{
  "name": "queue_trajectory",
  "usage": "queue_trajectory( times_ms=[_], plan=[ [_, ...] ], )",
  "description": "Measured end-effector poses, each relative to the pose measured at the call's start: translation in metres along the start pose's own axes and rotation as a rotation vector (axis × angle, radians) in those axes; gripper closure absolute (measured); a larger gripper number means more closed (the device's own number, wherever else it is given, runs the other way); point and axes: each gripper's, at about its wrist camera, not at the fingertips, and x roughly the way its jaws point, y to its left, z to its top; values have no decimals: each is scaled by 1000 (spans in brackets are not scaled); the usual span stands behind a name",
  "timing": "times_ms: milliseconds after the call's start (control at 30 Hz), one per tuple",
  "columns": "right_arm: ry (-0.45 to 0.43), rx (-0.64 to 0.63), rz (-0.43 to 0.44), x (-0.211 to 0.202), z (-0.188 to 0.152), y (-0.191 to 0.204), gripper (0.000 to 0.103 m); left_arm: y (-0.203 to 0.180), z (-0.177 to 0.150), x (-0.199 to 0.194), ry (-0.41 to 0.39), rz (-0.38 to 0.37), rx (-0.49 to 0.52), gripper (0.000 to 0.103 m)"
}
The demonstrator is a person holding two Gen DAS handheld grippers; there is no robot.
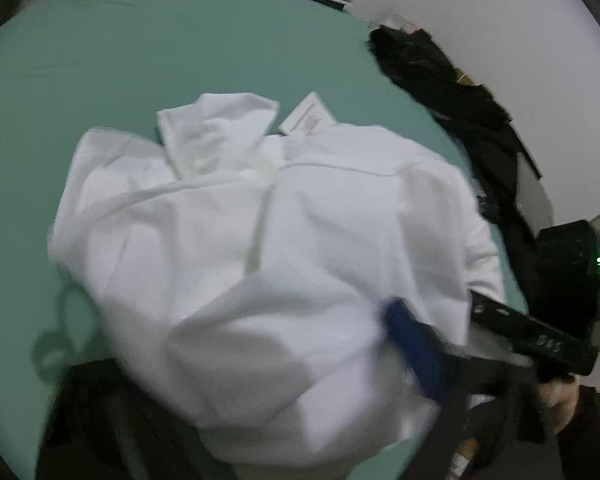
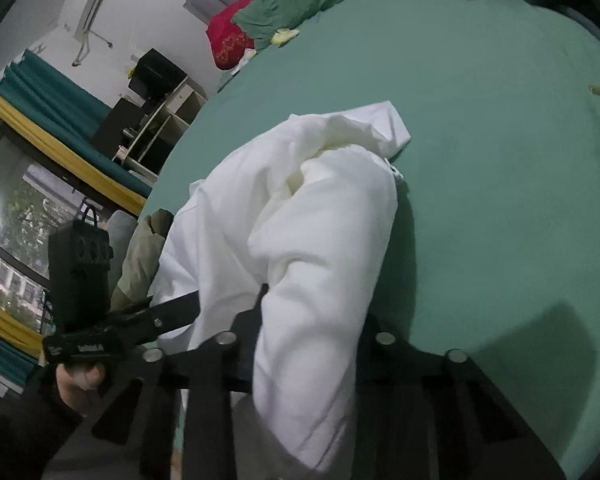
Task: Fold large clothes
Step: 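Carry the white jacket bundle with the right gripper onto the grey clothes stack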
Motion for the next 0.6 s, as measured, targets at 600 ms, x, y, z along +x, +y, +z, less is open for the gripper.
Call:
queue_trajectory(
  times_ms=[600],
  plan=[
    [-254,-206,85,-71,20,113,86,8,4,-115,-230,-172,-86,87]
  ],
)
